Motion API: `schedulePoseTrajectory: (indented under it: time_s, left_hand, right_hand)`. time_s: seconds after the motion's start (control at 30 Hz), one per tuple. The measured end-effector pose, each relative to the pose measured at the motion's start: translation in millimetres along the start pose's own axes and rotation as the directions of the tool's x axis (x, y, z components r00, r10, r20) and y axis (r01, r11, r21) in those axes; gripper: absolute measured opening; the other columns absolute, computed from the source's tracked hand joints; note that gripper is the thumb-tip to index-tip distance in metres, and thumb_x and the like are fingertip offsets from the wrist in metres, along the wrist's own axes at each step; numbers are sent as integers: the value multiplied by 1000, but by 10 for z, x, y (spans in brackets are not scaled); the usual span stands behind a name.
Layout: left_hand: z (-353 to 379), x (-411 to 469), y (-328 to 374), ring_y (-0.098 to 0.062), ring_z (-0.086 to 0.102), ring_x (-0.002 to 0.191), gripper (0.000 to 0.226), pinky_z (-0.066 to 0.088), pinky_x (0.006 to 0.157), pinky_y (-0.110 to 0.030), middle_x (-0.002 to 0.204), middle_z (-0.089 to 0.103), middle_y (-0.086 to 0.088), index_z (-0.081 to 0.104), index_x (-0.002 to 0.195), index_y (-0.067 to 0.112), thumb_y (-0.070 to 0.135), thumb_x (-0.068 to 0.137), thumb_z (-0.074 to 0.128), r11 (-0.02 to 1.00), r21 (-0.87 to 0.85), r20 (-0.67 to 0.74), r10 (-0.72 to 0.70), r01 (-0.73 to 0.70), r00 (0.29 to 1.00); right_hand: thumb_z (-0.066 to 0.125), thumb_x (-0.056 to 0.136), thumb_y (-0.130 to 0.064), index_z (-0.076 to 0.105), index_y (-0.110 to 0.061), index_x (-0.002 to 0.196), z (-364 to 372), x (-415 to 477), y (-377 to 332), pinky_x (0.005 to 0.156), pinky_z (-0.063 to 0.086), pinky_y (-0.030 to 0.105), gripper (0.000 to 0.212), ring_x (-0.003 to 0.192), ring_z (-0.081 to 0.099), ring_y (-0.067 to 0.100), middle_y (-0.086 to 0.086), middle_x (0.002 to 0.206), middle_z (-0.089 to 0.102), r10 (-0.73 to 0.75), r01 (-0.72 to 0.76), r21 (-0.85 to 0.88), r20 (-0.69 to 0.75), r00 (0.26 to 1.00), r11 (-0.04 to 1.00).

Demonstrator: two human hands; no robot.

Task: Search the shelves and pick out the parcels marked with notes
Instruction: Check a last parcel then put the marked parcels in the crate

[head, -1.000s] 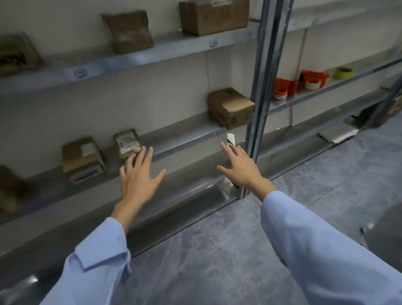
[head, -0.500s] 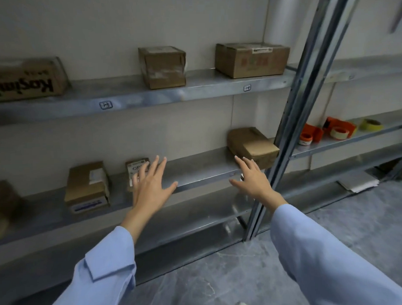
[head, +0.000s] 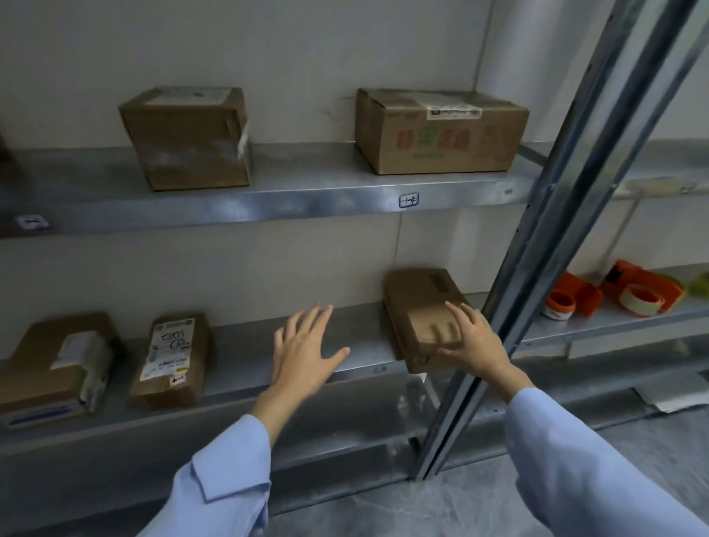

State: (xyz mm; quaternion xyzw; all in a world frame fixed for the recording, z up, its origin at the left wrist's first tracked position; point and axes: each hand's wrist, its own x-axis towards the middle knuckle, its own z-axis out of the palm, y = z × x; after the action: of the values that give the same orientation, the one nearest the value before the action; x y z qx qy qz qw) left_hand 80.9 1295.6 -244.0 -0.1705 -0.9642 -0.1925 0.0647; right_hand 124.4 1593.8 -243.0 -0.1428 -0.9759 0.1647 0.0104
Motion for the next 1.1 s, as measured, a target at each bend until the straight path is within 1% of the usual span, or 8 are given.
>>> schedulePoseTrajectory:
  time_s: [0.17,0.3,0.57,0.67,0.77,0.87,0.93,1.1]
  left_hand:
    - [464,178,374,-17,14,147,82,15,114,-38,162,14,12,16,155,34,60,87,55,998,-66,91,24,-18,996]
    - [670,338,613,-16,17,146,84,15,113,-36,162,16,12,18,155,34,60,86,57,991,-133,132,34,-16,991]
    - [892,613,883,-18,27,143,91,22,112,-39,160,22,9,19,154,33,57,81,67,972,-235,207,50,1,977]
    - [979,640,912,-20,28,144,93,26,115,-40,160,22,6,21,154,31,50,79,73,937,-348,272,64,36,960]
    - [1058,628,908,-18,26,145,93,25,117,-34,161,22,2,25,153,26,41,78,78,888,-456,313,90,67,945]
    - [1098,568,881,-17,27,145,91,22,113,-24,161,22,2,29,153,22,33,78,80,871,-488,297,100,61,949]
    - [1113,537,842,-16,29,144,91,23,112,-23,160,24,2,31,152,21,31,76,81,864,-501,268,98,52,959]
    - [1078,468,633,-18,41,136,85,37,113,-35,155,31,3,38,147,24,29,74,82,845,-531,227,77,57,971]
  right_hand:
    - [81,77,-31,21,-28,154,103,145,362,114,32,45,97,148,19,26,7,161,17,-5,3,42,37,999,999]
    - [81,77,-24,30,-24,151,212,213,506,114,32,42,90,146,24,27,9,159,21,-28,22,167,34,999,986]
    - [80,78,-25,39,-26,146,255,293,608,110,40,42,80,140,36,26,6,155,30,-9,16,231,-32,999,973]
    - [79,79,-25,40,-29,146,249,300,618,110,37,41,78,142,34,26,6,156,30,-9,12,232,-14,1000,973]
    - [78,81,-26,40,-31,147,221,319,610,113,32,39,76,145,28,24,7,157,30,-25,19,240,22,999,971]
    - [78,81,-26,40,-32,147,185,338,576,115,28,38,76,144,30,27,7,158,29,-50,33,236,66,997,971]
    - [79,81,-27,40,-32,147,179,345,548,115,27,39,76,143,31,28,7,158,29,-67,45,231,85,994,972]
    - [78,81,-29,39,-33,146,156,329,408,114,27,39,76,143,29,25,3,158,27,-148,118,213,132,980,970]
